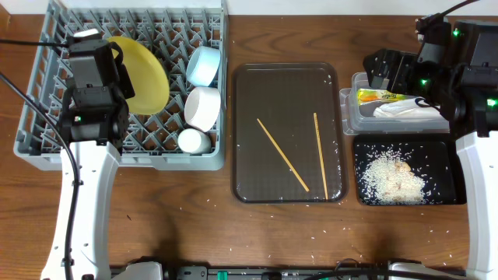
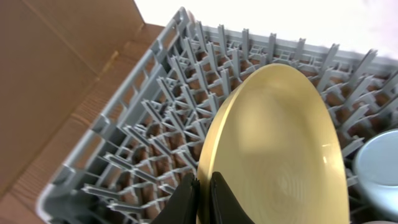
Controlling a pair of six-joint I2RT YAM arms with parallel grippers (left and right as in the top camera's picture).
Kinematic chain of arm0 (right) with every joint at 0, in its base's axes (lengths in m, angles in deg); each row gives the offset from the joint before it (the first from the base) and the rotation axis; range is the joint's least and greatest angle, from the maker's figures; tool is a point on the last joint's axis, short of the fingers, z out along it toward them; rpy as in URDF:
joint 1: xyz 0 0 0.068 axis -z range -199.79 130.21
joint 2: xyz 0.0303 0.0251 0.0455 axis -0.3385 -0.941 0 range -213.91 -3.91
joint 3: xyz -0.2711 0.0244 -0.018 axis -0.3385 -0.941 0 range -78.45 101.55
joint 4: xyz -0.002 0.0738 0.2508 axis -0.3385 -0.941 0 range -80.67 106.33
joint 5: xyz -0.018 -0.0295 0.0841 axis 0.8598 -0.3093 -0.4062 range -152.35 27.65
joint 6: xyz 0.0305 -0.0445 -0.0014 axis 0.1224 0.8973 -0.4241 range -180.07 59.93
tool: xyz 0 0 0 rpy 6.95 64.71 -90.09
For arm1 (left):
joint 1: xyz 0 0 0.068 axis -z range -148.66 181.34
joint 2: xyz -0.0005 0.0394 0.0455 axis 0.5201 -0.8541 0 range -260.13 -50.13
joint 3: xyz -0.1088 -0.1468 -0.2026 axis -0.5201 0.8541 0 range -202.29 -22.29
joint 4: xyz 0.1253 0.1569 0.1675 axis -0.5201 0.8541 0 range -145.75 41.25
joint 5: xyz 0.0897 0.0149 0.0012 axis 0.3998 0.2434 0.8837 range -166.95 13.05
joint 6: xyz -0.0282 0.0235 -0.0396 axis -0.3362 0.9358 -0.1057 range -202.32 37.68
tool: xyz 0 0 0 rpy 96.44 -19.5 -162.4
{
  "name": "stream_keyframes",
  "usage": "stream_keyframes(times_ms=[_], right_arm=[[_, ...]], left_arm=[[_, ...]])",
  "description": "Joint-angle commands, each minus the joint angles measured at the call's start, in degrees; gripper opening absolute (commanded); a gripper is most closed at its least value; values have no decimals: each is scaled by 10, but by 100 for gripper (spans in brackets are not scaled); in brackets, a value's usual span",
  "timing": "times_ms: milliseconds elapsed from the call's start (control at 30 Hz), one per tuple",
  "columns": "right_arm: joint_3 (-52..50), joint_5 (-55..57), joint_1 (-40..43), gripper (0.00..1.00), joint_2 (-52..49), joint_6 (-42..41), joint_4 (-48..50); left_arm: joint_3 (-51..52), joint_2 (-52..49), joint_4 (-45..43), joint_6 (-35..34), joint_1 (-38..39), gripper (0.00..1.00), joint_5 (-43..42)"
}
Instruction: Sort waste into correct bins and load items into the dishwasher
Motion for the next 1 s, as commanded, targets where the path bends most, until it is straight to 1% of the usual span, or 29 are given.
stream_keyframes(times_ms=[0, 167, 300, 467, 700, 733, 767, 800, 833, 900, 967], right_arm=[[2, 1, -2, 99, -1, 2, 0], [2, 1, -2, 99, -1, 2, 0], [2, 1, -2, 99, -1, 2, 0], [2, 1, -2, 99, -1, 2, 0], [2, 1, -2, 99, -1, 2, 0], [2, 1, -2, 99, -1, 2, 0], [2, 1, -2, 99, -1, 2, 0], [2, 1, -2, 99, -1, 2, 0], [2, 1, -2, 99, -1, 2, 0], [2, 1, -2, 99, -1, 2, 0], [2, 1, -2, 99, -1, 2, 0]], left_arm=[[2, 1, -4, 67, 1, 7, 23], [2, -21, -8, 102, 13, 7, 23], [2, -45, -8, 111, 31, 7, 24], [2, -80, -8, 132, 56, 7, 61], [2, -96, -12, 133, 78, 8, 71], [2, -96, -12, 133, 82, 14, 71], [2, -96, -11, 130, 85, 32, 71], [2, -96, -10, 121, 88, 47, 71], [2, -96, -10, 110, 90, 55, 71], [2, -93, -10, 85, 96, 66, 71], [2, -84, -10, 60, 103, 72, 61]])
